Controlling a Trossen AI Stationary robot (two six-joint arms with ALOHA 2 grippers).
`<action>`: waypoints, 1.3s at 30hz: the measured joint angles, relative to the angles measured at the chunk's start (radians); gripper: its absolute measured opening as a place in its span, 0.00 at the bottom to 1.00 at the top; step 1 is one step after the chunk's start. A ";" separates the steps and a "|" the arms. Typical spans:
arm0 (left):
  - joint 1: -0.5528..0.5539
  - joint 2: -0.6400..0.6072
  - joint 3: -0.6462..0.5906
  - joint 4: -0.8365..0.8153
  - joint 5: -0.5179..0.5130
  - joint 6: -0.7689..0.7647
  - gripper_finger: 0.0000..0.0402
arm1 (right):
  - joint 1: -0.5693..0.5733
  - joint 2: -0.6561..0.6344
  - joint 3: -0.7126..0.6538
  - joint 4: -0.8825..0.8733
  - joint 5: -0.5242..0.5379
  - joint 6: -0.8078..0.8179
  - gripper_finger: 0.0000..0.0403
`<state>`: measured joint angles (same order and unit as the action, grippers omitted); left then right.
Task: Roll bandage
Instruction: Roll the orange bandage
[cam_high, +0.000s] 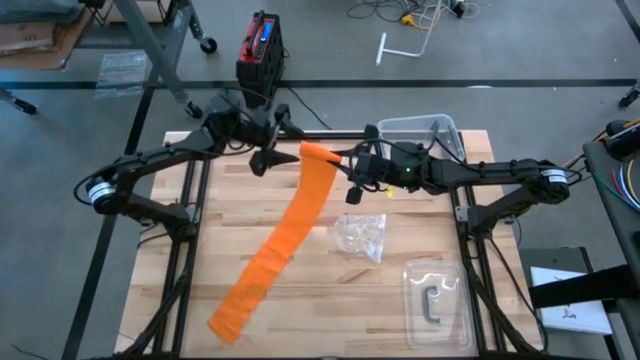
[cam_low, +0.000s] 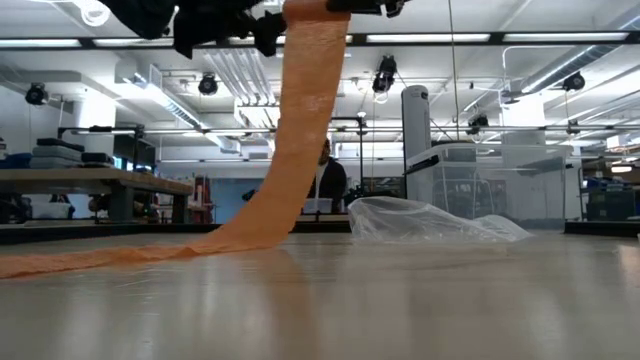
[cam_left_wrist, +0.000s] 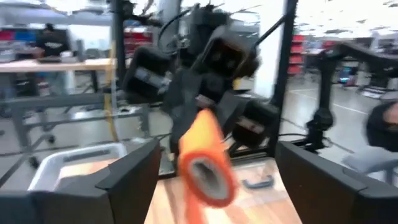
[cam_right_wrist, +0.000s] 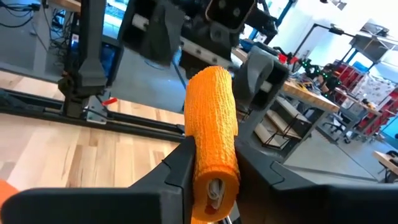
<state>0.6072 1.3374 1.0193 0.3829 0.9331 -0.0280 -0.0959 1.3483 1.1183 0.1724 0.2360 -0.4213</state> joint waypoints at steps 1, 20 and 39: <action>-0.003 0.003 -0.001 0.001 0.000 0.005 0.72 | 0.000 0.000 0.000 0.001 0.000 0.000 0.19; -0.013 0.056 0.016 0.027 -0.011 0.027 0.21 | 0.000 0.000 0.001 0.020 -0.007 0.124 0.28; -0.016 0.054 0.016 0.044 -0.060 0.139 0.15 | -0.088 -0.047 0.057 -0.125 -0.058 0.758 0.74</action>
<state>0.5917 1.3916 1.0355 0.4267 0.8728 0.1106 -0.1844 1.3015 1.1755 0.0470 0.1782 0.3370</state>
